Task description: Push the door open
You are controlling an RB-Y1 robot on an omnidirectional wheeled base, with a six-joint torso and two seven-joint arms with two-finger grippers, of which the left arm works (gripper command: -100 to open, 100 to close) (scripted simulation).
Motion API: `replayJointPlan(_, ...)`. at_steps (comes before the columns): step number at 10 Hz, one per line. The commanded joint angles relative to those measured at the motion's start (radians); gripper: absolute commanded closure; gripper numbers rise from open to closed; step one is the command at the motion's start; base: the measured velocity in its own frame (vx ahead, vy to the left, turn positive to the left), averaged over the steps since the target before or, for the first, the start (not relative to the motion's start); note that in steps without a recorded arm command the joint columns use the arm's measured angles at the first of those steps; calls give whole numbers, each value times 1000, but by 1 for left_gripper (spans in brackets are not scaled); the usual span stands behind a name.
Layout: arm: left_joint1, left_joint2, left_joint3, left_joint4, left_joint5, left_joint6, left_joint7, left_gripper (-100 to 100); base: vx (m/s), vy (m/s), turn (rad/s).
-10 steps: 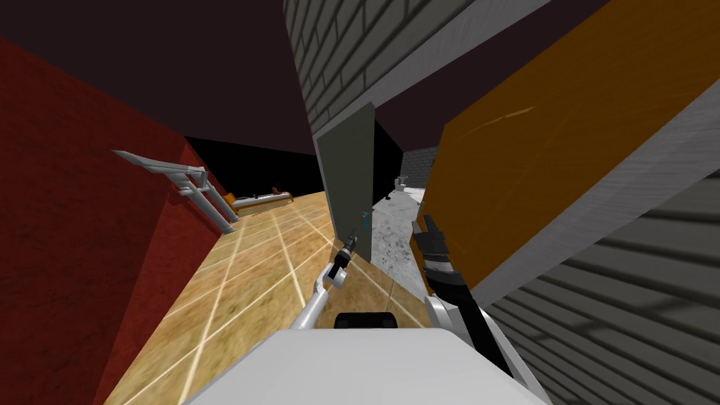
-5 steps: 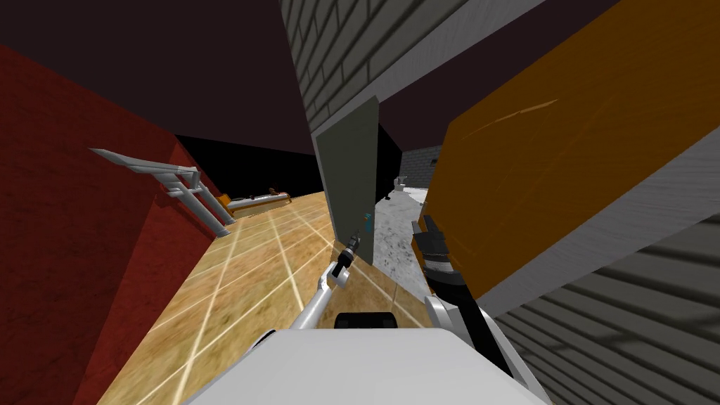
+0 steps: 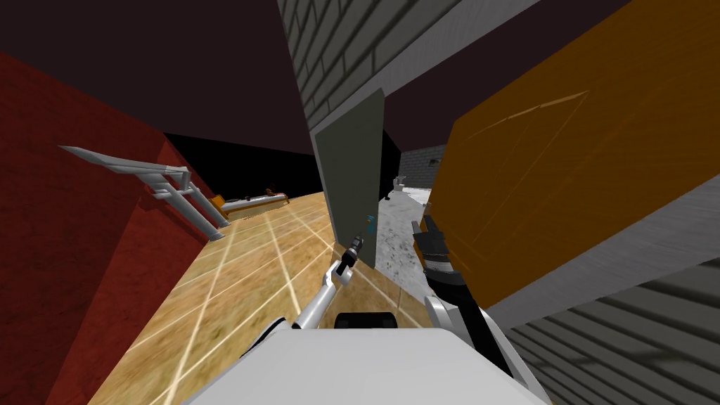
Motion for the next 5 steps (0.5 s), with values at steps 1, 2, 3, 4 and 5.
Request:
replayJointPlan(1, -20, -11, -8, 36, -2, -3, 3, -100, 104, 123, -33)
replayJointPlan(2, -36, -20, -15, 61, -3, -4, 6, -100, 111, 114, -36)
replayJointPlan(3, -51, -29, -22, 86, -5, -5, 10, -100, 141, 104, -53)
replayJointPlan(4, -64, -37, -28, 107, -6, -5, 13, -100, 142, 93, -27)
replayJointPlan(5, -80, -48, -36, 133, -7, -6, 16, -100, 141, 108, -35)
